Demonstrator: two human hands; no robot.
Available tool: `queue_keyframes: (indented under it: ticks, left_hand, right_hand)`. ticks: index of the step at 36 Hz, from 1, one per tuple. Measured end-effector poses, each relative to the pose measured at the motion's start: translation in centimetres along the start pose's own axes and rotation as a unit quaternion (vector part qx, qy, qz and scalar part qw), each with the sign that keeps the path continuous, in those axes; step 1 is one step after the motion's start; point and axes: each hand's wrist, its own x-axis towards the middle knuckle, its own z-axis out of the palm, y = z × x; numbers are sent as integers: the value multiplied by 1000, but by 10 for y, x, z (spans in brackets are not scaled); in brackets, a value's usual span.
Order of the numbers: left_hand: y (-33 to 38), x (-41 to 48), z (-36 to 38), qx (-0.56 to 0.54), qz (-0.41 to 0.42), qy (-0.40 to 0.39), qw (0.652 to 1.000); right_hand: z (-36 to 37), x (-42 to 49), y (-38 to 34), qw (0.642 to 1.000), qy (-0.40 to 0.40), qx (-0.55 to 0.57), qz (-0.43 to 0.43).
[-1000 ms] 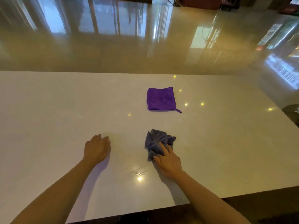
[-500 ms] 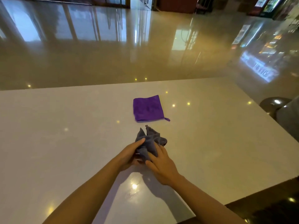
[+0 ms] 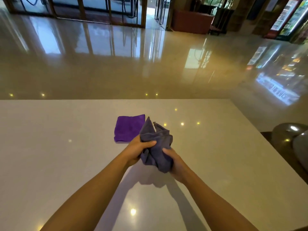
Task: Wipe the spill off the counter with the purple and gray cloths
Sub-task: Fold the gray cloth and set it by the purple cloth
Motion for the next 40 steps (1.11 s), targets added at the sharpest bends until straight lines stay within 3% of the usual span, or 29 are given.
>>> queue_keyframes:
  ticks: [3,7,10,12,16,20,24,29,33,40]
  left_hand:
    - [4,15,19,13,-8,-29,999]
    - [9,36,28,4,-29,-65,997]
    - [12,51,32,8,-37,-43,998]
    - [13,62,37,3,-41,-38,998]
    - [13,87,47,-10,-66,-39,997]
    - [18,111,41,31,-67,36,997]
    - [18,129,23,138,-66,114,982]
    - [11,137,7,-27,-89,84,992]
    - [9,141,-1,-44,-89,77,992]
    - [6,160,-8,121,-62,135,981]
  right_hand:
    - [-13,6,-6,998,-52,23,38]
    - [-40,24,-17,998,-21,-28,49]
    - [-62,38,-22,996,18,46,69]
    - [-72,46,-25,992,0,89,88]
    - [-76,66,-31,995,2,82,59]
    - [-78,91,-40,992,-1,124,37]
    - [-82,115,-50,995,2,96,27]
    - [-79,140,-65,993,-36,79,74]
    - [-81,156,-78,992,-49,20,112]
    - [-89,177,-85,991,-39,-75,100]
